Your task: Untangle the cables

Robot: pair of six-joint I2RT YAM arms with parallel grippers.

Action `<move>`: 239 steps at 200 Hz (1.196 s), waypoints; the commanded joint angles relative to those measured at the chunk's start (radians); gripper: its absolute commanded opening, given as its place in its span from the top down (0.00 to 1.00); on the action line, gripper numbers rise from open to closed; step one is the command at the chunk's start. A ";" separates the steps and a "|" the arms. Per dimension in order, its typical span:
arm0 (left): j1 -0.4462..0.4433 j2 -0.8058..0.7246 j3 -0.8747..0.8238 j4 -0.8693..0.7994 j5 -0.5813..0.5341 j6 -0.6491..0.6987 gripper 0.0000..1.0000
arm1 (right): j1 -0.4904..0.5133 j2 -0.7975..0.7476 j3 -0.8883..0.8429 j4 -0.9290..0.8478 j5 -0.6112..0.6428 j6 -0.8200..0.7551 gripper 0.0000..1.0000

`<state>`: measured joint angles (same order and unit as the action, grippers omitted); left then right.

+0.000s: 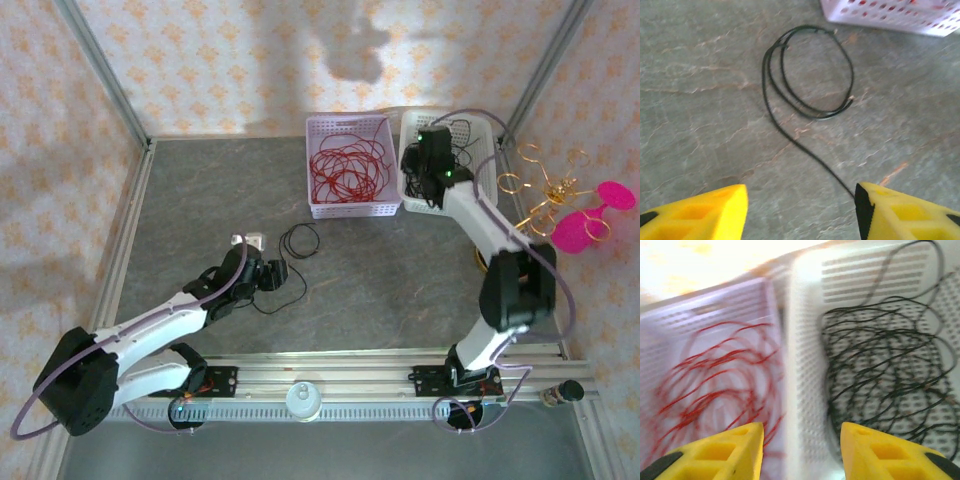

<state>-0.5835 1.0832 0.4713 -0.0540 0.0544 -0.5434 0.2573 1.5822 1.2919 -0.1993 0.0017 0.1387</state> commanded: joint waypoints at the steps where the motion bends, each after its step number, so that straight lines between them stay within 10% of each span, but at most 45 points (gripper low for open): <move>1: -0.049 0.032 0.053 -0.133 -0.032 -0.036 0.42 | 0.112 -0.137 -0.226 0.192 -0.035 0.019 0.56; 58: -0.182 0.171 0.160 -0.220 -0.004 0.110 0.39 | 0.198 -0.369 -0.747 0.523 -0.117 0.102 0.58; 166: -0.223 0.484 0.369 -0.410 -0.005 0.265 0.34 | 0.219 -0.434 -0.961 0.762 -0.153 0.116 0.57; 212: -0.248 0.555 0.411 -0.424 -0.009 0.284 0.43 | 0.220 -0.438 -0.964 0.755 -0.119 0.109 0.57; 239: -0.254 0.547 0.403 -0.436 -0.023 0.283 0.70 | 0.220 -0.436 -0.964 0.753 -0.105 0.110 0.57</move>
<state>-0.8295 1.6238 0.8646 -0.4393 0.0525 -0.2733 0.4706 1.1473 0.3325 0.5179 -0.1345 0.2432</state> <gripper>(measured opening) 0.392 0.430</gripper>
